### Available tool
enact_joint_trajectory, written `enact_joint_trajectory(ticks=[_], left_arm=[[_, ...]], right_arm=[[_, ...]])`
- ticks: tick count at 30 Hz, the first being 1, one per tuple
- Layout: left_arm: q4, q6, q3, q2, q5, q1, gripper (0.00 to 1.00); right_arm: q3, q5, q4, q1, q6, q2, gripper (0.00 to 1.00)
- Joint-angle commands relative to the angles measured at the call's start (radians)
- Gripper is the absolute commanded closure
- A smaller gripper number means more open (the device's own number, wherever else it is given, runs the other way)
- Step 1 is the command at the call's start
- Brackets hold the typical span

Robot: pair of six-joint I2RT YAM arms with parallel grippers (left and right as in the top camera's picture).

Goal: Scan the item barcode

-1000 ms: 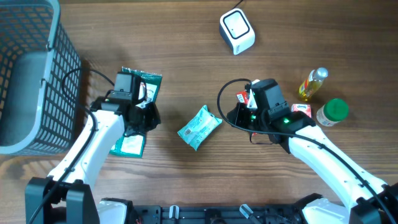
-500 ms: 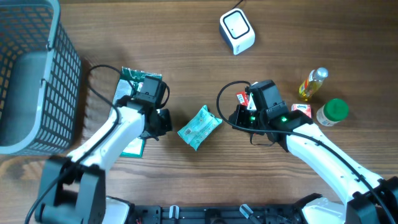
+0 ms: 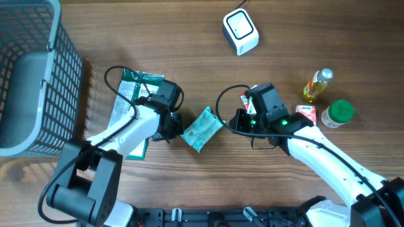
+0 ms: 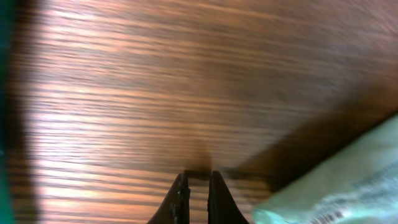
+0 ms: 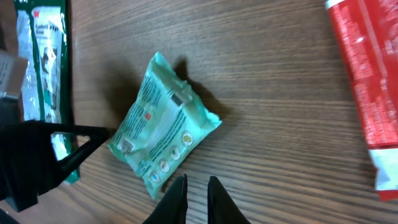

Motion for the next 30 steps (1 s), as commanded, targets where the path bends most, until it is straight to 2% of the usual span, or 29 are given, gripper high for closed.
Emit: enact_joint_trajectory(ticks=[1,13,16,19,22,26,30], left_arm=[[0.013,-0.026,0.006,0.018,0.007,-0.040,0.96],[0.030,-0.029,0.000,0.045,0.008,-0.051,0.96],[0.033,-0.029,0.000,0.064,0.008,-0.055,0.96],[0.040,-0.029,0.000,0.077,0.008,-0.055,0.96],[0.045,-0.029,0.000,0.077,0.008,-0.055,0.96],[0.024,-0.024,0.024,0.068,0.008,-0.045,0.96],[-0.104,-0.024,0.138,0.014,0.008,-0.027,0.96]], right_arm=[[-0.015,0.021,0.002,0.021,0.006,0.012,0.87],[-0.024,0.048,-0.009,0.071,0.044,0.014,0.90],[-0.044,0.092,-0.005,0.081,0.102,0.019,0.93],[-0.047,0.167,0.000,0.080,0.098,0.032,0.92],[-0.047,0.216,0.038,0.079,0.097,0.048,0.79],[-0.047,0.206,0.146,0.079,0.046,0.080,0.50],[-0.047,0.189,0.225,0.076,0.019,0.117,0.43]])
